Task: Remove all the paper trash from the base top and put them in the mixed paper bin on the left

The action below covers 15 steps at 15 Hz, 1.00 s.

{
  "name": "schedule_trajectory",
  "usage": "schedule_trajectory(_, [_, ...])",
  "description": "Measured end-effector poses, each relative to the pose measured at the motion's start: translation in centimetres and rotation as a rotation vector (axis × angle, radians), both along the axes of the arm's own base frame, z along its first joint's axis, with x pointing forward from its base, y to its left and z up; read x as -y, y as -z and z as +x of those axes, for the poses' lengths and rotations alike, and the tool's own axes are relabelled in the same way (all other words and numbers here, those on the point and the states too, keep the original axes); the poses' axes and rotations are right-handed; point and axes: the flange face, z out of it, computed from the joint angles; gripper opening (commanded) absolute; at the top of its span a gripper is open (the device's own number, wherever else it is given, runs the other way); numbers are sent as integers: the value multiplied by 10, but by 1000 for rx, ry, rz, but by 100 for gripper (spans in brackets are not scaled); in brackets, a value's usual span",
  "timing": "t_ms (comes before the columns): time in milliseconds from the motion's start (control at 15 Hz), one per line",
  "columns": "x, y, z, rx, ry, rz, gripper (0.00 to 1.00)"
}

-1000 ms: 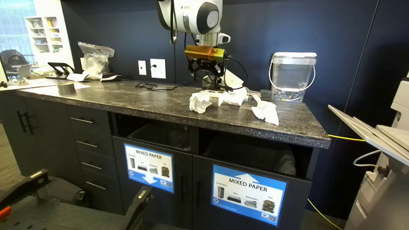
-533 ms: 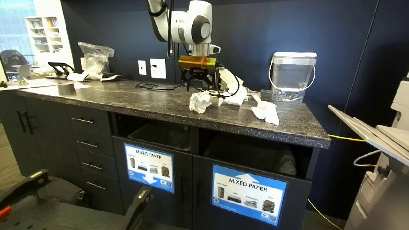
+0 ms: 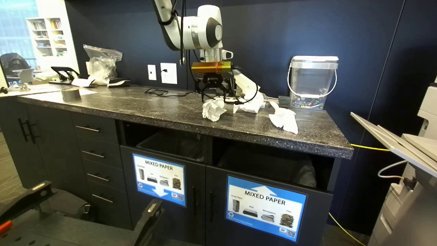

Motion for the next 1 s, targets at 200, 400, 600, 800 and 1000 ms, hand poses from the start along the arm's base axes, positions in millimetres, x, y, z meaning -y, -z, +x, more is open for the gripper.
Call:
schedule_trajectory(200, [-1,-4,5,-4,-6,-43,100])
schedule_trajectory(400, [-1,-11,8,-5,16,-92,100])
schedule_trajectory(600, [1,-18,10,-16,73,-128,100])
schedule_trajectory(800, [4,-24,11,-31,177,-138,100])
schedule_trajectory(1000, [8,-32,9,-67,332,-149,100])
